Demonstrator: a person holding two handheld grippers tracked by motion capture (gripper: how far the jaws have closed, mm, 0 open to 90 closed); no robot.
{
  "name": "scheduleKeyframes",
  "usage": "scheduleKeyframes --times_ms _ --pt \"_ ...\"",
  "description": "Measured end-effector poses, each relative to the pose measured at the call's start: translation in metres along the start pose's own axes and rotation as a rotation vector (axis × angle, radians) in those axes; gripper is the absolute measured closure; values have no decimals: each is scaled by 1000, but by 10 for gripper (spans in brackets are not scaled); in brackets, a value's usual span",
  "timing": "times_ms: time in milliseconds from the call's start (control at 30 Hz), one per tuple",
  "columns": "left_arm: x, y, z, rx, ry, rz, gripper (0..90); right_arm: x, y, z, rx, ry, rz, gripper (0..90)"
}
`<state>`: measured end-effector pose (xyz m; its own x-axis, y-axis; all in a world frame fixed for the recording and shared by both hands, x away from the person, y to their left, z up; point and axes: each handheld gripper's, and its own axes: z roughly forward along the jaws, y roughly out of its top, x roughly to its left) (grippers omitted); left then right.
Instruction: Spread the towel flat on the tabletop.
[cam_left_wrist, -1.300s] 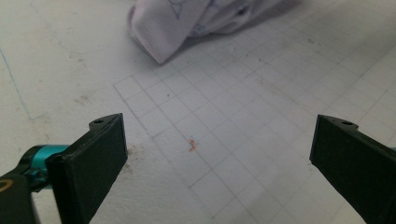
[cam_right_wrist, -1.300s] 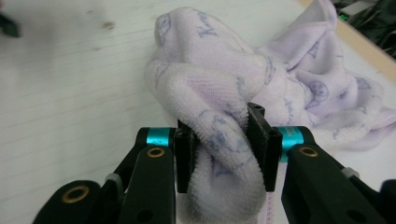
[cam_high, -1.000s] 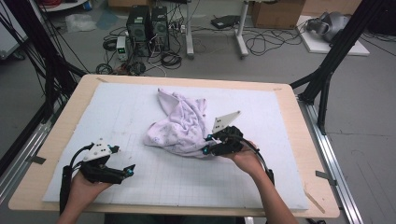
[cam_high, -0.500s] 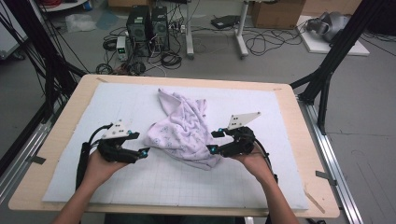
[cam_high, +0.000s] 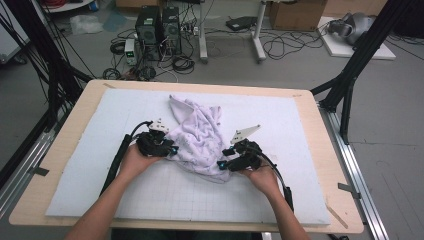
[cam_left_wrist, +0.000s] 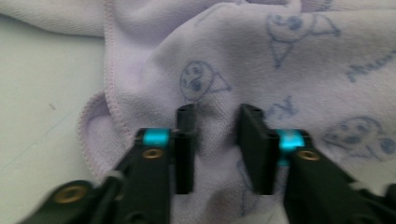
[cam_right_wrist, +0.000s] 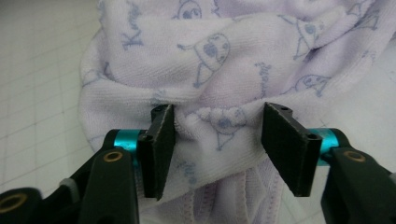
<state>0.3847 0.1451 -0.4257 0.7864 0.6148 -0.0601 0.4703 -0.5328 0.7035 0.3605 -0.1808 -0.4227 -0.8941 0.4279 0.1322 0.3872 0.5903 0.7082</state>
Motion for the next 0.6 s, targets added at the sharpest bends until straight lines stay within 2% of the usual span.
scheduleKeyframes --times_ms 33,67,100,133,167,233,267,300,400,433,467,500,600 --pt "-1 0 0 -2 -3 12 766 0 0 1 0 10 6 502" --pt "-6 1 -2 5 14 56 817 -2 -1 2 0 14 13 538" --pt "-6 1 -2 5 14 56 834 -2 -2 3 -2 22 22 599" --pt "-6 1 -4 8 2 48 834 -2 -2 3 -2 22 22 599" --pt "-5 1 -10 13 -10 41 845 -2 -5 3 -19 20 16 701" --pt "-4 0 -14 8 -17 36 848 0 -10 1 -57 0 -9 748" --pt "-5 0 -19 -7 -24 35 848 0 -11 0 -62 -1 -1 762" --pt "-8 -2 -31 -28 -22 44 848 0 -12 -3 -67 -1 9 774" --pt "-13 -6 -44 -42 -22 58 849 1 -11 -10 -84 -18 -8 786" --pt "-16 -9 -52 -49 -19 68 850 5 -9 -19 -118 -26 -17 798" --pt "-21 -15 -65 -73 -23 73 849 6 -8 -22 -126 -28 -18 798" --pt "-21 -15 -65 -73 -23 73 849 8 -8 -26 -135 -24 -24 798" --pt "-33 -29 -86 -106 -29 77 850 16 -7 -35 -135 -22 -47 801"
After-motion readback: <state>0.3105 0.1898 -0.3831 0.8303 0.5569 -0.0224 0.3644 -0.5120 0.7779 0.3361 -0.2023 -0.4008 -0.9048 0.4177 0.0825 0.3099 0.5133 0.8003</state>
